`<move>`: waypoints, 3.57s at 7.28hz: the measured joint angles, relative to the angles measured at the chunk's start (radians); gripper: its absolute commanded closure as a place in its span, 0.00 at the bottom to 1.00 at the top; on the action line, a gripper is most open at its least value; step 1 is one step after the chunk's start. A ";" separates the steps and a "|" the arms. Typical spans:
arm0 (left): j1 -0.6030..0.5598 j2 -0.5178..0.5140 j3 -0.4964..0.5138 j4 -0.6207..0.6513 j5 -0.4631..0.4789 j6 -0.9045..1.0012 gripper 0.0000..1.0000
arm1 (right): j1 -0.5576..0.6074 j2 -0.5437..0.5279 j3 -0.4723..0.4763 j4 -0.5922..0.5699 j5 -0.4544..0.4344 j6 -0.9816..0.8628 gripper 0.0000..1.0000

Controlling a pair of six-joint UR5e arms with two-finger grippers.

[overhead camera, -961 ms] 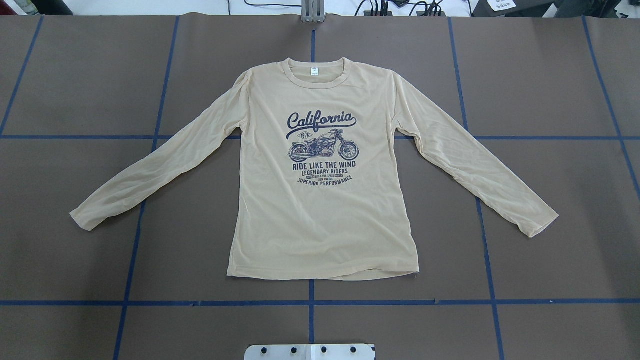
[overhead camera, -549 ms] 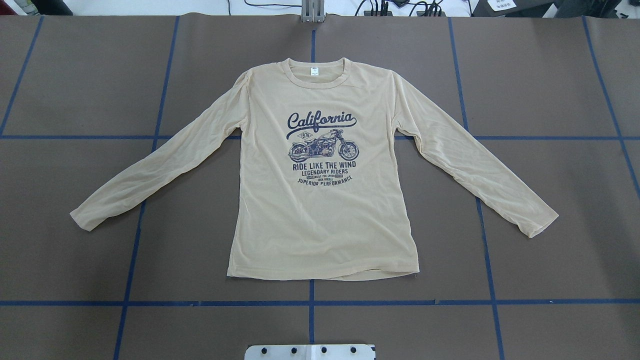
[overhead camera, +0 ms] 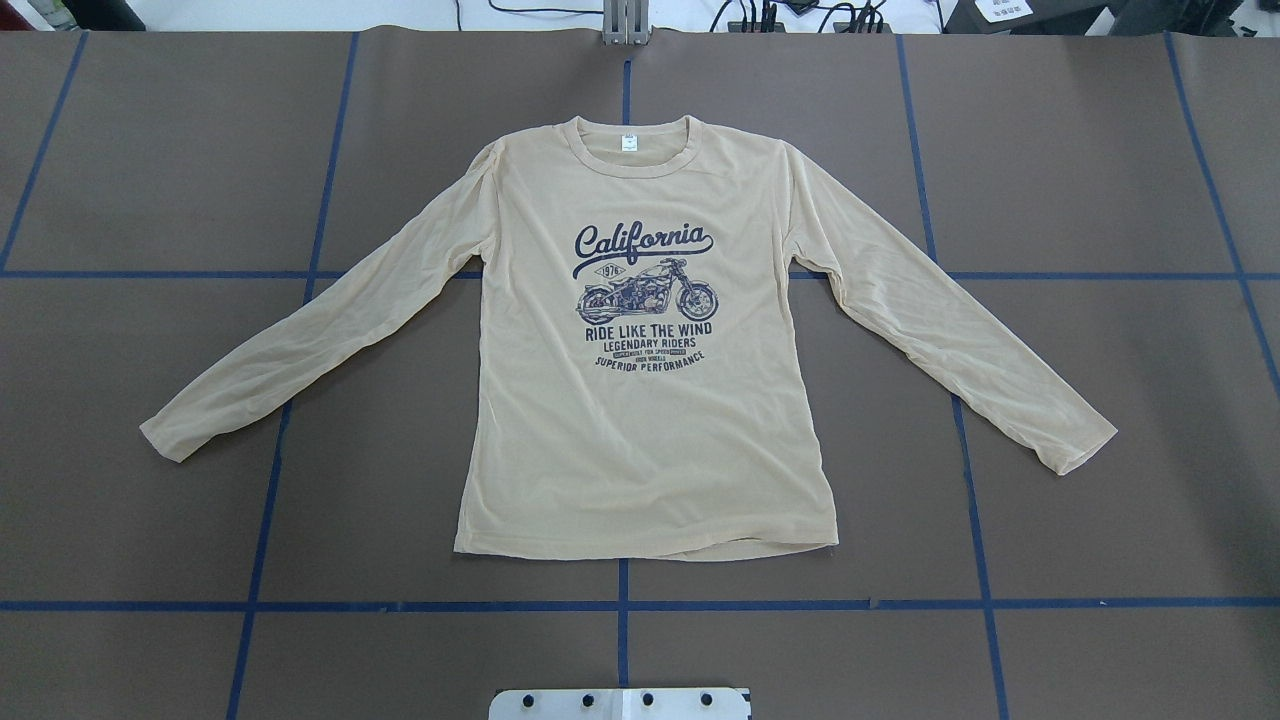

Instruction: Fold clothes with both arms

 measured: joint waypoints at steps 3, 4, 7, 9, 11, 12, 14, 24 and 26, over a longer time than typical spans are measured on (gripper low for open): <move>0.002 -0.003 0.002 -0.058 0.000 -0.016 0.00 | -0.104 -0.022 0.001 0.147 0.011 0.174 0.00; 0.004 0.000 0.006 -0.070 0.001 -0.016 0.00 | -0.175 -0.046 0.001 0.249 -0.004 0.303 0.00; 0.012 0.003 0.015 -0.083 0.001 -0.017 0.00 | -0.445 -0.163 -0.002 0.599 -0.182 0.688 0.01; 0.014 0.004 0.016 -0.083 0.001 -0.017 0.00 | -0.628 -0.211 -0.006 0.716 -0.345 0.864 0.03; 0.014 0.004 0.021 -0.084 0.001 -0.016 0.00 | -0.813 -0.218 -0.013 0.756 -0.532 1.011 0.21; 0.014 0.005 0.023 -0.085 0.001 -0.016 0.00 | -0.866 -0.216 -0.027 0.771 -0.585 1.043 0.26; 0.014 0.007 0.024 -0.085 0.001 -0.016 0.00 | -0.901 -0.184 -0.092 0.805 -0.617 1.051 0.40; 0.014 0.011 0.026 -0.085 0.000 -0.017 0.00 | -0.905 -0.188 -0.160 0.908 -0.612 1.048 0.60; 0.014 0.012 0.030 -0.085 0.000 -0.016 0.00 | -0.911 -0.193 -0.159 0.910 -0.611 1.051 0.60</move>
